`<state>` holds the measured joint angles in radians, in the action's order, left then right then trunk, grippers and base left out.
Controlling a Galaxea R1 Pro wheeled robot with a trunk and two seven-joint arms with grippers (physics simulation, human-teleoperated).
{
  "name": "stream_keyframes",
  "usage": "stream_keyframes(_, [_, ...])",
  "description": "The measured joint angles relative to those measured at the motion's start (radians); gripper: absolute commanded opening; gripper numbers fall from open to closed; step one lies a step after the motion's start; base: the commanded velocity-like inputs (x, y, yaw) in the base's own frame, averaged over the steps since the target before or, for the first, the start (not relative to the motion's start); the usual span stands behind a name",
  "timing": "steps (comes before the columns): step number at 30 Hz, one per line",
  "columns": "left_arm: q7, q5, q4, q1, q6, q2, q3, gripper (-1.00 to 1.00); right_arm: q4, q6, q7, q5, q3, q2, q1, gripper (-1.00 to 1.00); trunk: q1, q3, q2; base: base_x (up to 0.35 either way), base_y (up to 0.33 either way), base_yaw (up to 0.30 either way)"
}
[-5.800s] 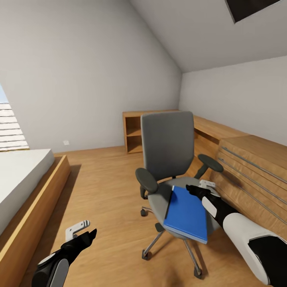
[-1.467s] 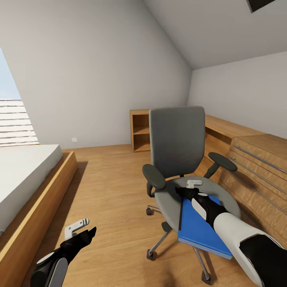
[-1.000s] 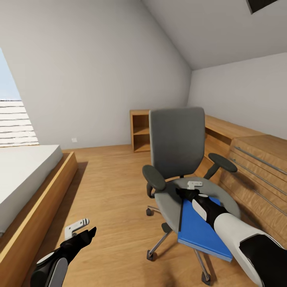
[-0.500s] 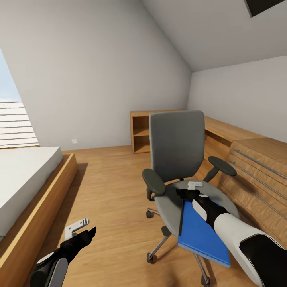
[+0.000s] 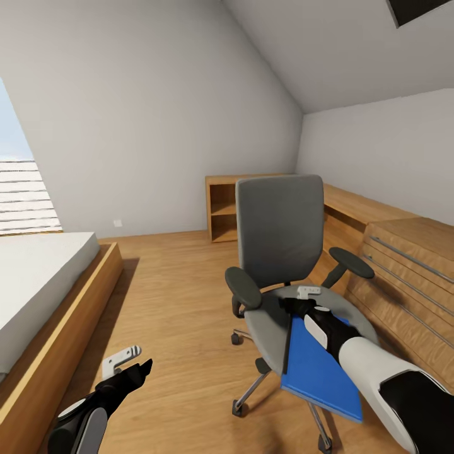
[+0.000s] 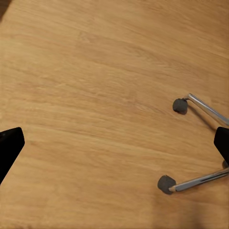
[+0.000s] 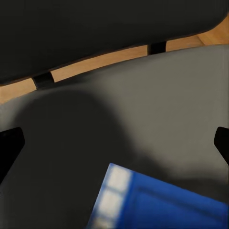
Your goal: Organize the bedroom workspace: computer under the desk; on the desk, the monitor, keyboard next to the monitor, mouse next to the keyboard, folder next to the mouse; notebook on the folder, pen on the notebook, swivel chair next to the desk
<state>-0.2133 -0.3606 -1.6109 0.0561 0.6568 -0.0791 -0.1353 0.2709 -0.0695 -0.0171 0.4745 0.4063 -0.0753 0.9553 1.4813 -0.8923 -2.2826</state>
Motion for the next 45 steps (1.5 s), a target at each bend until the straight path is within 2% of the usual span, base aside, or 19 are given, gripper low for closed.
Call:
stream_keyframes(2, [0.0,0.0,0.0,0.0,0.0,0.0,0.0,1.0,0.009,-0.001,0.0,0.003,0.0,-0.003,0.0,1.0,0.0,0.0,0.0,0.0,0.0,0.0])
stream_keyframes(6, [0.0,0.0,0.002,0.0,0.0,0.0,0.0,1.0,0.061,-0.019,0.001,0.01,-0.001,-0.027,-0.009,1.0,0.0,0.0,0.0,0.0,0.0,0.0])
stream_keyframes(11, [0.0,0.0,0.004,0.0,0.0,0.0,0.001,1.0,0.181,-0.084,0.002,0.014,-0.001,-0.054,-0.054,1.0,0.0,0.0,0.0,0.0,0.0,0.0])
stream_keyframes(16, [0.0,0.0,0.004,0.0,0.0,0.0,0.001,1.0,0.182,-0.085,0.002,0.014,-0.001,-0.055,-0.055,1.0,0.0,0.0,0.0,0.0,0.0,0.0])
stream_keyframes(17, [0.0,0.0,0.004,0.0,0.0,0.0,0.001,1.0,0.211,-0.096,0.001,0.016,-0.001,-0.06,-0.066,1.0,0.0,0.0,0.0,0.0,0.0,0.0])
stream_keyframes(18, [0.0,0.0,0.004,0.0,0.0,0.0,0.001,1.0,0.326,-0.14,-0.005,0.051,-0.005,-0.089,-0.117,1.0,0.0,0.0,0.0,0.0,0.0,0.0])
stream_keyframes(20, [0.0,0.0,0.005,0.0,0.0,0.0,0.001,1.0,0.475,-0.19,-0.017,0.11,-0.01,-0.129,-0.183,1.0,0.0,0.0,0.0,0.0,0.0,0.0])
stream_keyframes(21, [0.0,0.0,0.005,0.0,0.0,0.0,0.001,1.0,0.575,-0.222,-0.03,0.155,-0.013,-0.156,-0.227,1.0,0.0,0.0,0.0,0.0,0.0,0.0])
stream_keyframes(23, [0.0,0.0,0.006,0.0,0.0,0.0,0.001,1.0,0.669,-0.251,-0.05,0.203,-0.017,-0.183,-0.269,1.0,0.0,0.0,0.0,0.0,0.0,0.0])
stream_keyframes(25, [0.0,0.0,0.006,0.0,0.0,0.0,0.001,1.0,0.719,-0.266,-0.076,0.229,-0.019,-0.198,-0.291,1.0,0.0,0.0,0.0,0.0,0.0,0.0])
stream_keyframes(30, [0.0,0.0,0.006,0.0,0.0,0.0,0.001,1.0,0.82,-0.277,-0.203,0.253,-0.019,-0.21,-0.32,1.0,0.0,0.0,0.0,0.0,0.0,0.0])
stream_keyframes(33, [0.0,0.0,0.01,0.0,-0.001,0.0,0.001,1.0,0.962,-0.275,-0.353,0.259,-0.018,-0.213,-0.385,1.0,0.0,0.0,0.0,0.0,0.0,0.0])
stream_keyframes(35, [0.0,0.0,0.011,0.0,-0.001,0.0,0.001,1.0,1.031,-0.273,-0.418,0.26,-0.018,-0.213,-0.416,1.0,0.0,0.0,0.0,0.0,0.0,0.0])
stream_keyframes(39, [0.0,0.0,0.012,0.0,-0.001,0.0,0.001,1.0,1.107,-0.269,-0.49,0.266,-0.018,-0.212,-0.45,1.0,0.0,0.0,0.0,0.0,0.0,0.0])
stream_keyframes(40, [0.0,0.0,0.012,0.0,-0.002,0.0,0.001,1.0,1.13,-0.268,-0.512,0.319,-0.042,-0.208,-0.461,1.0,0.0,0.0,0.0,0.0,0.0,0.0])
stream_keyframes(44, [0.0,0.0,0.012,0.0,-0.002,0.0,0.001,1.0,1.136,-0.264,-0.518,0.386,-0.077,-0.207,-0.463,1.0,0.0,0.0,0.0,-0.037,0.0,-0.05])
stream_keyframes(45, [0.0,0.002,0.012,0.0,-0.004,0.0,0.001,1.0,1.135,-0.262,-0.518,0.434,-0.091,-0.206,-0.464,1.0,0.0,0.0,0.0,-0.183,0.0,-0.212])
